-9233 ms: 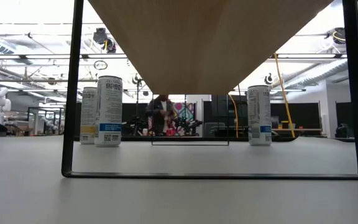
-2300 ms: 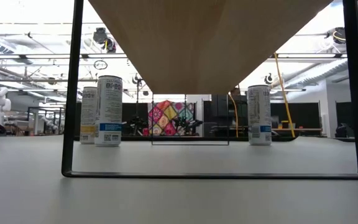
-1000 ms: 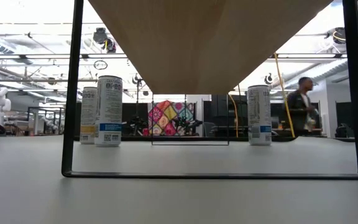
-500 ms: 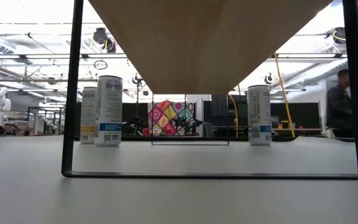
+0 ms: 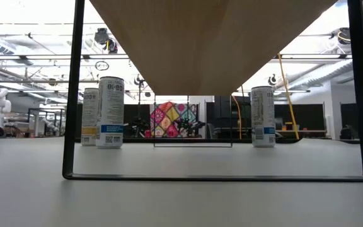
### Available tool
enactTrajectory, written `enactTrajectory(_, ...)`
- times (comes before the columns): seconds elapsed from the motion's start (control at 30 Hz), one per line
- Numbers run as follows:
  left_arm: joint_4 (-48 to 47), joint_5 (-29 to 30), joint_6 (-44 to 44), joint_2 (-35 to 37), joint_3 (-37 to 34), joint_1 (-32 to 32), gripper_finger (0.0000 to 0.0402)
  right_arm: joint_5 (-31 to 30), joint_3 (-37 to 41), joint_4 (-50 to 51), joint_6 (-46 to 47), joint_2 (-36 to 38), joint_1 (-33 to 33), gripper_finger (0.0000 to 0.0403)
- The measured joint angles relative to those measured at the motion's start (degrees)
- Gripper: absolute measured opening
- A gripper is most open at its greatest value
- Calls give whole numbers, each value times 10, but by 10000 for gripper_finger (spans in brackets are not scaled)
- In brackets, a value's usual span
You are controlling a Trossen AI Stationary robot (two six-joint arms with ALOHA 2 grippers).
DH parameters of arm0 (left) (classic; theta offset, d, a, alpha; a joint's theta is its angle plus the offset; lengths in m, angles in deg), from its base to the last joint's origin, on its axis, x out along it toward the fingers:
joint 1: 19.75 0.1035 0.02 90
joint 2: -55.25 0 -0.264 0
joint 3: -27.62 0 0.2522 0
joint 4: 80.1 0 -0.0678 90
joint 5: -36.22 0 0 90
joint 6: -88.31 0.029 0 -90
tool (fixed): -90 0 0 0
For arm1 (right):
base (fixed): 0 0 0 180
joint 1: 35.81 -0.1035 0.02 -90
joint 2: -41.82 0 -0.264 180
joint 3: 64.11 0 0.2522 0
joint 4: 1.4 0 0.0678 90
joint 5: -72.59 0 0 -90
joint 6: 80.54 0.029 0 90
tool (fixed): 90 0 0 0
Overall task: Place canned beverage on shelf
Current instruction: Put the bottom left white soda can on the shelf aligned with the other blue soda can
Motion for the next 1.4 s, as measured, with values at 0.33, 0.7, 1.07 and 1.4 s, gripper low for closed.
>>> enactTrajectory(0.33, 17, 0, 107, 0, 1, -1, 317, 28, 2, 12, 4, -2, 1, 197)
enactTrajectory(0.7, 87, -7, 404, 1, 1, -50, 356, 193, 12, -45, 85, -2, 18, 196)
enactTrajectory(1.07, 64, -9, 512, 33, 1, -119, 356, 488, 12, -142, 129, -2, 116, 202)
enactTrajectory(1.4, 43, 65, 543, 46, 1, -138, 357, 681, 12, -166, 182, -1, 178, 204)
